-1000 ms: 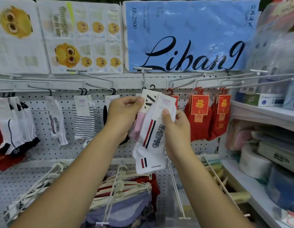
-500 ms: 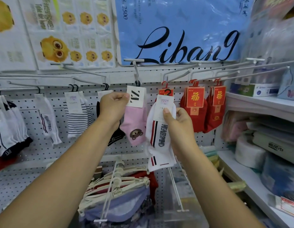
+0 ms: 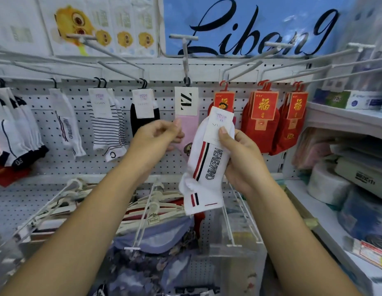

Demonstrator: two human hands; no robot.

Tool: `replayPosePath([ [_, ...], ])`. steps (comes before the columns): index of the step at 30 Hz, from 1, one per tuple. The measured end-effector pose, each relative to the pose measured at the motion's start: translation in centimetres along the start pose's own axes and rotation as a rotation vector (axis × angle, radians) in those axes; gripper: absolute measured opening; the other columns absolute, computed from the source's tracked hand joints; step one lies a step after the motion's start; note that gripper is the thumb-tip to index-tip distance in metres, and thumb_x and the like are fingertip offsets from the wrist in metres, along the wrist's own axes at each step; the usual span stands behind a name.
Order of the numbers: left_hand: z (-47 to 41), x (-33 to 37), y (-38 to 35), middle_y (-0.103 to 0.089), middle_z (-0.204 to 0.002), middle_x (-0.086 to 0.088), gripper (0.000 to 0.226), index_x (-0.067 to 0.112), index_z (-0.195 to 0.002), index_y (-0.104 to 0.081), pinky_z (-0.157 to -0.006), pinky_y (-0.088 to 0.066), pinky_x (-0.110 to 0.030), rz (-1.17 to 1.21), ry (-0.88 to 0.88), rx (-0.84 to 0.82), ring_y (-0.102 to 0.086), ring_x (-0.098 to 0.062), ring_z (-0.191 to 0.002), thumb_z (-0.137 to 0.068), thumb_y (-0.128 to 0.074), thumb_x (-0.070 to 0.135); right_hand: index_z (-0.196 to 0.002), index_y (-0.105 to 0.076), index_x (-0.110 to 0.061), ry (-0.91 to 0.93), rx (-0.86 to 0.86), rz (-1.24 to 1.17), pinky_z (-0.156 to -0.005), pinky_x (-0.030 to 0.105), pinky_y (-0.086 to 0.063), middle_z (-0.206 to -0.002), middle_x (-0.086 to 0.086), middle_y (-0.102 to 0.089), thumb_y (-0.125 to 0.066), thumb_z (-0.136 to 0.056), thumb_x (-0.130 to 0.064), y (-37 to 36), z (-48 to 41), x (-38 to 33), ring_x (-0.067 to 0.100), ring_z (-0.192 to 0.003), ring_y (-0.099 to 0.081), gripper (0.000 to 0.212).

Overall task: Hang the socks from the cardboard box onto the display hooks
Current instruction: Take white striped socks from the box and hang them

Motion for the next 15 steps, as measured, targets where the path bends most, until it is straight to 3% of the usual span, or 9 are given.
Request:
replayPosePath([
  [3,3.8,-1.1,-0.3,-0.079,-0.102,0.002,0.046,0.015,-0.111,-0.072,-0.086,-0.059,-0.032,-0.042,0.137,-0.245,-0.075,-0.016,-0.097,-0.084,-0.065,0.052,-0.116,-0.06,-0.003,-0.052,-0.039,-0.072,-0.08,0.044,-0.062,-0.101,0.015,-0.076,-0.057,-0.101,-0.021,-1.9,0.4,1.4,0.027,-0.09,-0.074,0.024],
  [5,5.6,-1.8,0.8,-0.08,-0.099,-0.001,0.033,0.013,-0.11,-0.072,-0.081,-0.059,-0.029,-0.075,0.176,-0.267,-0.076,-0.016,-0.093,-0.088,-0.07,0.038,-0.124,-0.058,0.001,-0.089,-0.024,-0.103,-0.077,0.044,-0.063,-0.108,0.02,-0.074,-0.055,-0.102,-0.02,-3.6,0.5,3.0,0.03,-0.092,-0.074,0.03],
  [9,8.4,-4.0,5.7,-0.08,-0.094,-0.006,0.014,0.009,-0.1,-0.072,-0.074,-0.06,-0.026,-0.121,0.258,-0.167,-0.077,-0.017,-0.087,-0.089,-0.075,0.019,-0.122,-0.058,-0.005,-0.166,-0.039,-0.159,-0.089,0.056,-0.057,-0.117,0.021,-0.071,-0.056,-0.102,-0.018,-7.7,0.5,6.2,0.033,-0.099,-0.072,0.024],
  [11,10.2,-5.3,8.5,-0.08,-0.096,-0.006,0.016,0.008,-0.1,-0.073,-0.079,-0.06,-0.031,-0.159,0.301,-0.126,-0.077,-0.019,-0.09,-0.087,-0.076,0.017,-0.125,-0.057,-0.001,-0.215,-0.088,-0.14,-0.085,0.052,-0.059,-0.116,0.021,-0.071,-0.057,-0.101,-0.019,-10.1,0.7,8.1,0.03,-0.092,-0.072,0.03],
  [13,11.9,-6.2,11.6,-0.08,-0.096,-0.007,0.015,0.004,-0.1,-0.072,-0.073,-0.06,-0.027,-0.139,0.33,-0.034,-0.077,-0.016,-0.086,-0.087,-0.076,0.01,-0.125,-0.056,0.001,-0.256,-0.164,-0.103,-0.082,0.049,-0.058,-0.117,0.022,-0.071,-0.058,-0.101,-0.02,-12.9,1.2,10.0,0.033,-0.093,-0.071,0.032],
  [15,13.5,-6.8,14.7,-0.079,-0.097,-0.011,0.022,-0.004,-0.104,-0.07,-0.069,-0.06,-0.025,-0.12,0.36,0.056,-0.076,-0.017,-0.084,-0.085,-0.076,0.006,-0.113,-0.058,-0.007,-0.292,-0.224,-0.09,-0.087,0.051,-0.056,-0.117,0.018,-0.071,-0.06,-0.1,-0.022,-15.6,1.7,11.7,0.036,-0.102,-0.07,0.02],
])
Point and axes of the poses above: each hand's wrist, its own z-axis away from the middle knuckle, its own y-axis out of the back of the hand, x = y × z, the point moved 6 cm from there along -z, towards the middle knuckle
